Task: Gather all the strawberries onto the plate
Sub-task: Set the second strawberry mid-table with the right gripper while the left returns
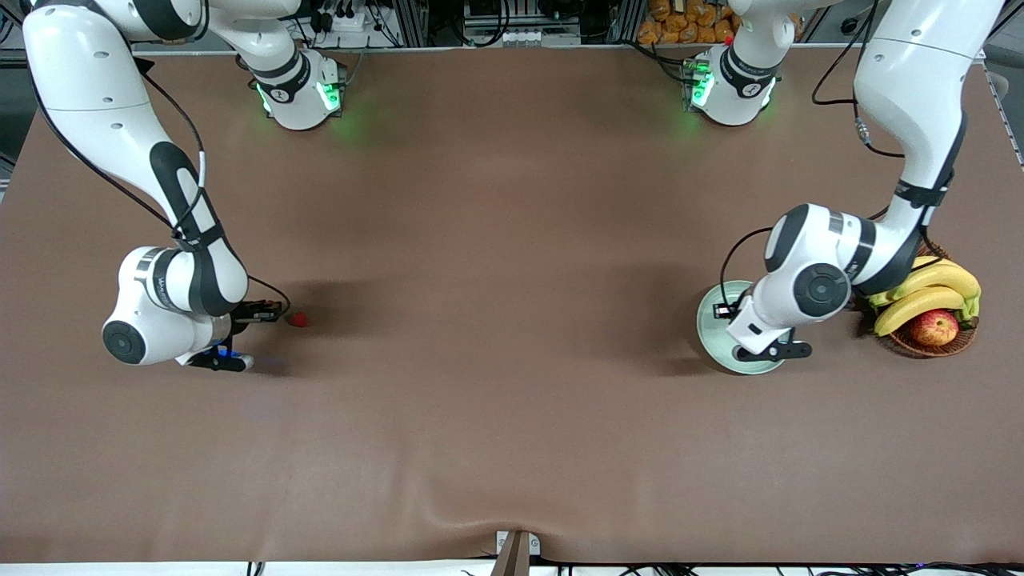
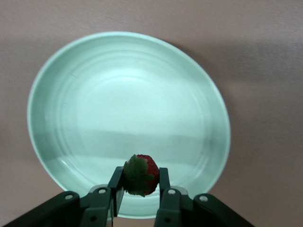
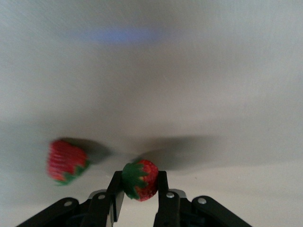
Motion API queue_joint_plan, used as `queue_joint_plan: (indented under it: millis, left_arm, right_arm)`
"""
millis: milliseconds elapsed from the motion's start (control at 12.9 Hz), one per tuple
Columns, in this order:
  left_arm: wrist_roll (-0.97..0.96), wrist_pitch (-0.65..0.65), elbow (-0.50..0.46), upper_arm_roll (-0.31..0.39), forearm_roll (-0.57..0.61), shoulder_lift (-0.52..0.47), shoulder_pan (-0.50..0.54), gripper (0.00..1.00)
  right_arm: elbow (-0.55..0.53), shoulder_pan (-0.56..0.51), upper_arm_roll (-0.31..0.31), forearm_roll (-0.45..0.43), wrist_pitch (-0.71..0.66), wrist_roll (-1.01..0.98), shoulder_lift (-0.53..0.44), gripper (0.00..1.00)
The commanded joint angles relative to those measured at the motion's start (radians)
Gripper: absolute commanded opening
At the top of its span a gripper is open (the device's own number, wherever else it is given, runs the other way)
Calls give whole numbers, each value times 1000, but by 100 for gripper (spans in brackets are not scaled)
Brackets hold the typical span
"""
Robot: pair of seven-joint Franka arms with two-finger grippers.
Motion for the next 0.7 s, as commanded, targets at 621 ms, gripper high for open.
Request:
queue_joint_plan:
  millis: [621]
  left_arm:
    - [-85, -23, -3, -86, -80, -88, 19, 100]
  right_arm:
    - [221, 488, 2, 478, 266, 303, 49, 0]
